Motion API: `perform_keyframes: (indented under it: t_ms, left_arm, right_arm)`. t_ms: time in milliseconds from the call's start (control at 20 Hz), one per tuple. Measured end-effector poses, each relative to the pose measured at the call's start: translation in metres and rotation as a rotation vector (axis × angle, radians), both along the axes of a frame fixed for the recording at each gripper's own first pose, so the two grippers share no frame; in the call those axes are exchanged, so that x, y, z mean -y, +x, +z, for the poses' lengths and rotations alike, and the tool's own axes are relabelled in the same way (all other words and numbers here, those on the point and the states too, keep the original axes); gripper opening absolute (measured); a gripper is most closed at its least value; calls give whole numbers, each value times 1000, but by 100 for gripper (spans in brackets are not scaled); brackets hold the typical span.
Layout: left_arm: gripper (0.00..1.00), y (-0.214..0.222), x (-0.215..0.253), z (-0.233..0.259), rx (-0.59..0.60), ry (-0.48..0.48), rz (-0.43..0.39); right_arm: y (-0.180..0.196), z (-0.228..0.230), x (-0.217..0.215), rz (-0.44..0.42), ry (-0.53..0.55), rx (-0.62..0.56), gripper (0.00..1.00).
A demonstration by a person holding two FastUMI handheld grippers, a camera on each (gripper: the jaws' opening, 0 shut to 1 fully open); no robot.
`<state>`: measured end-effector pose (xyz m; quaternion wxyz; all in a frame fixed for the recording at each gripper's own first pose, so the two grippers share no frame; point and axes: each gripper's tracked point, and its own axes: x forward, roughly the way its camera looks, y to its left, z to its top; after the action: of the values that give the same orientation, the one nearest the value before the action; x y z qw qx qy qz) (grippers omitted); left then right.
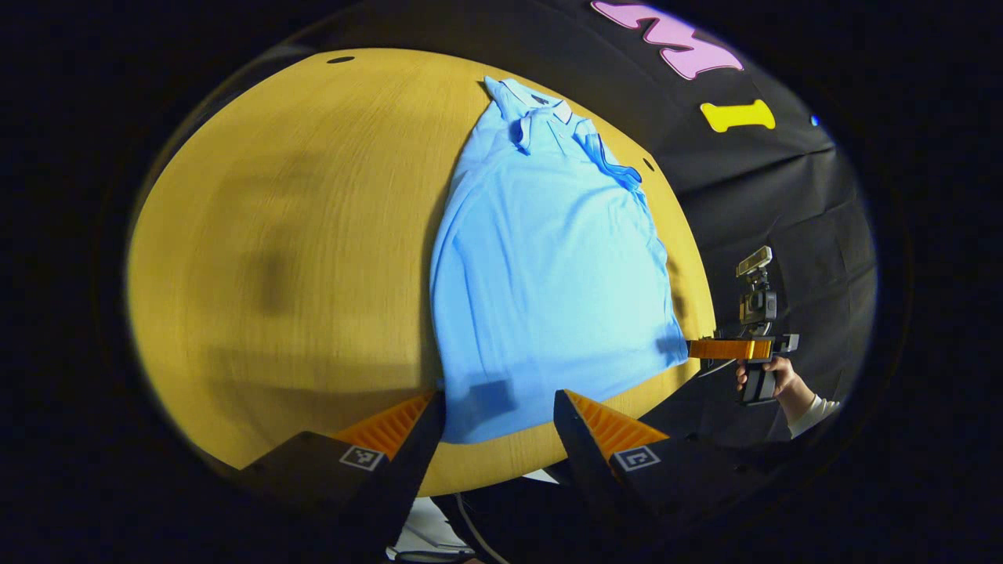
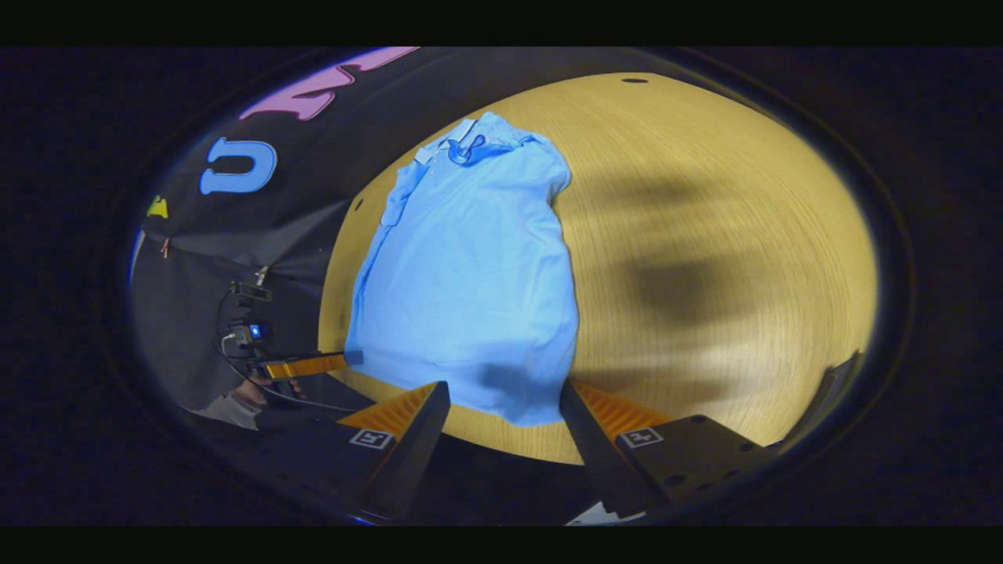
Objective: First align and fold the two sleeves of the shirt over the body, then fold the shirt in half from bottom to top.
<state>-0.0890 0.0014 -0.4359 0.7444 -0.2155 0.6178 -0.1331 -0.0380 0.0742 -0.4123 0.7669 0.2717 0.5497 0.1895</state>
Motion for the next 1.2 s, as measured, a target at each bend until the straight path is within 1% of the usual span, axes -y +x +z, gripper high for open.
perform_keyframes:
  t_ms: [50,100,150,200,250,300,350,400,450,500,550,600,650,700,750,800,850,950,1050,1100,1200]
  left_arm:
    - [90,2,1,-5,16,37,-10]
    - [83,6,3,-9,38,76,-35]
    - [80,3,2,-14,66,130,-87]
    - [58,5,0,-18,93,188,-140]
    - [37,9,4,-17,125,213,-167]
    - [16,13,9,-18,134,217,-180]
    - [13,14,12,-18,139,226,-190]
    - [7,17,13,-17,147,226,-188]
    - [6,21,16,-15,151,209,-179]
    - [6,24,24,-6,162,164,-169]
    - [6,29,33,8,193,110,-163]
    - [6,35,36,23,239,76,-165]
    - [6,42,36,35,279,57,-173]
    - [6,48,35,44,312,50,-180]
    - [6,56,33,52,341,43,-179]
    - [6,65,34,61,366,25,-171]
    - [6,75,34,70,391,14,-162]
    - [6,95,32,85,434,7,-149]
    - [6,120,28,96,468,20,-129]
    - [6,135,27,105,489,28,-119]
    - [6,172,19,124,548,54,-92]
  right_arm:
    - [0,-4,3,25,-42,31,86]
    - [3,-9,3,42,-78,68,70]
    - [4,-13,6,28,-106,82,61]
    - [4,-17,7,9,-116,81,38]
    - [6,-15,5,-11,-99,69,27]
    - [9,-13,4,-40,-86,54,10]
    - [9,-13,6,-61,-72,47,10]
    - [8,-14,5,-69,-61,47,9]
    - [7,-12,5,-63,-54,58,1]
    - [6,-11,4,-44,-50,67,5]
    - [6,-4,-1,-31,-25,82,5]
    - [12,8,-7,-33,20,114,1]
    - [15,20,-12,-40,57,141,1]
    - [23,32,-13,-40,72,169,5]
    - [31,42,-15,-34,85,205,0]
    - [40,55,-21,-31,107,234,9]
    - [50,66,-23,-31,122,267,9]
    - [72,91,-29,-26,150,328,0]
    - [95,112,-36,-6,162,386,5]
    - [109,121,-38,9,163,413,9]
    - [140,140,-38,36,157,467,0]
